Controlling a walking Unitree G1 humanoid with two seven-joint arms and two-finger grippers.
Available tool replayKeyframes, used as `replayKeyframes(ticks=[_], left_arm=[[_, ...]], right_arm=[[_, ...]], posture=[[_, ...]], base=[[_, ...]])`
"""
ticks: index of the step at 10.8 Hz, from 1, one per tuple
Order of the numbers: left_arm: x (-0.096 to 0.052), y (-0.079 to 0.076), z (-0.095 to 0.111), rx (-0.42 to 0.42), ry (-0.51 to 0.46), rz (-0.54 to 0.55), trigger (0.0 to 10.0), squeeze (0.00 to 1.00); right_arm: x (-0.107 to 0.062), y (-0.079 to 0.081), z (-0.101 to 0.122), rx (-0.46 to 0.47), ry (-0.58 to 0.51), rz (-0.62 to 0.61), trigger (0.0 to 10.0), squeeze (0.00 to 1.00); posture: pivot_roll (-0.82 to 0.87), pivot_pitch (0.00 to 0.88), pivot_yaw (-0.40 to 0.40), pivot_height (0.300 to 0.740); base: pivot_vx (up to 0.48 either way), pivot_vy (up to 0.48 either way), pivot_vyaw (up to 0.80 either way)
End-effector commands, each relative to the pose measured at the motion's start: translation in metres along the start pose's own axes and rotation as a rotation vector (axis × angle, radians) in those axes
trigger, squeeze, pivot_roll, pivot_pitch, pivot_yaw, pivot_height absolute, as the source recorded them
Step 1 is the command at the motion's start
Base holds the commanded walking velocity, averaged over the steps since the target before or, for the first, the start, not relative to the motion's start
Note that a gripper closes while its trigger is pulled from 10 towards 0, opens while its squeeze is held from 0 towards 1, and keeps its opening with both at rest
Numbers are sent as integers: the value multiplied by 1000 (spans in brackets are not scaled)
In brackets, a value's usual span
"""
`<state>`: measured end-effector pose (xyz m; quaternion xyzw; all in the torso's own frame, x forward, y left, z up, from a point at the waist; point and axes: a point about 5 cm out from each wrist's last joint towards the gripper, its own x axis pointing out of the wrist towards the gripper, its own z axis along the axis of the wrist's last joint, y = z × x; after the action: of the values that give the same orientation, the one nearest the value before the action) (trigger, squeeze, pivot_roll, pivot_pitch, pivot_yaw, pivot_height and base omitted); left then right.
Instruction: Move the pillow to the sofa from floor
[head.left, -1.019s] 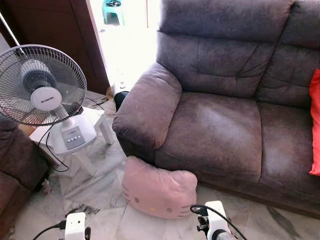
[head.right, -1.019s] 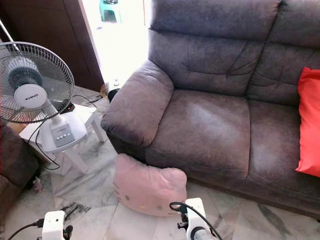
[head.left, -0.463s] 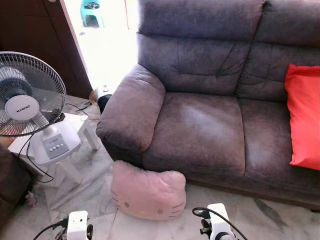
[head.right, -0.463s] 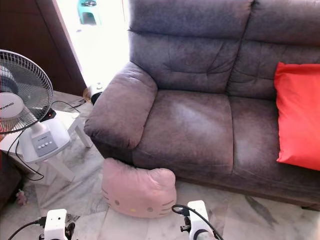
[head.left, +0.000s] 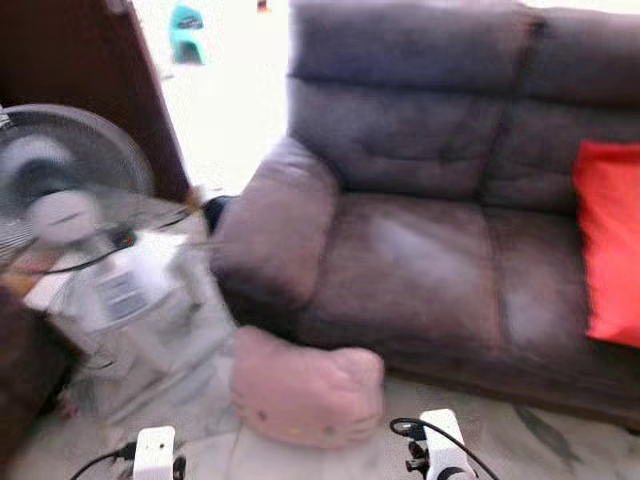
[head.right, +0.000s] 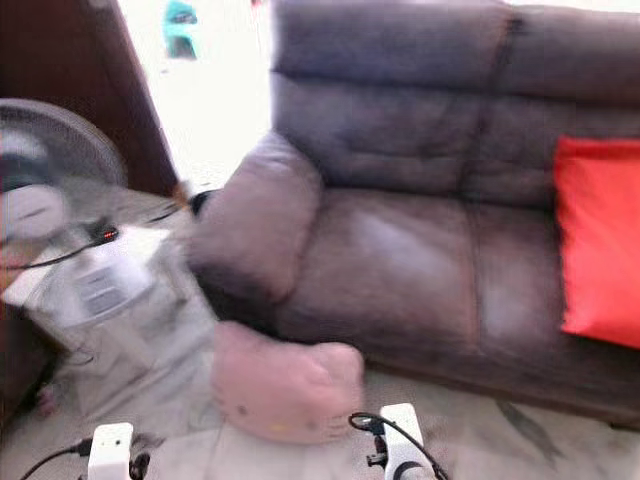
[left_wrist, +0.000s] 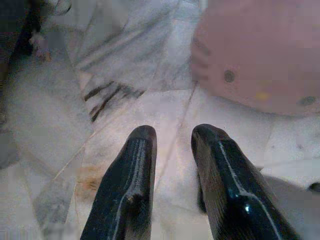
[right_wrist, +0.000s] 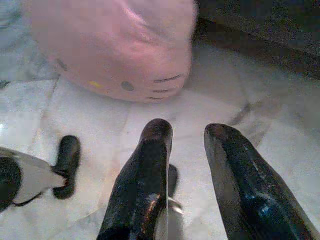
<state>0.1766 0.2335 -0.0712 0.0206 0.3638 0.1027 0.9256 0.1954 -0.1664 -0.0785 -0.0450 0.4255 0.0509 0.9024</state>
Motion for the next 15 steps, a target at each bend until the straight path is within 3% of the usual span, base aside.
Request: replayKeyframes(ticks=[1, 4, 15], left_arm=[[-3, 7, -10, -11, 45, 18, 10000, 0], [-4, 11, -13, -19, 66, 25, 10000, 0], [-3, 15, -11, -4, 83, 37, 10000, 0]], right_arm=[[0, 4, -2, 0, 5, 6, 10000, 0], [0, 4, -3, 8, 11, 13, 10000, 0], [0, 8, -3, 19, 15, 28, 10000, 0]], posture=[[142, 70, 3, 740], [145, 82, 1, 740], [140, 84, 9, 740]], base=[[0, 371, 0], [0, 342, -252], [0, 0, 0]])
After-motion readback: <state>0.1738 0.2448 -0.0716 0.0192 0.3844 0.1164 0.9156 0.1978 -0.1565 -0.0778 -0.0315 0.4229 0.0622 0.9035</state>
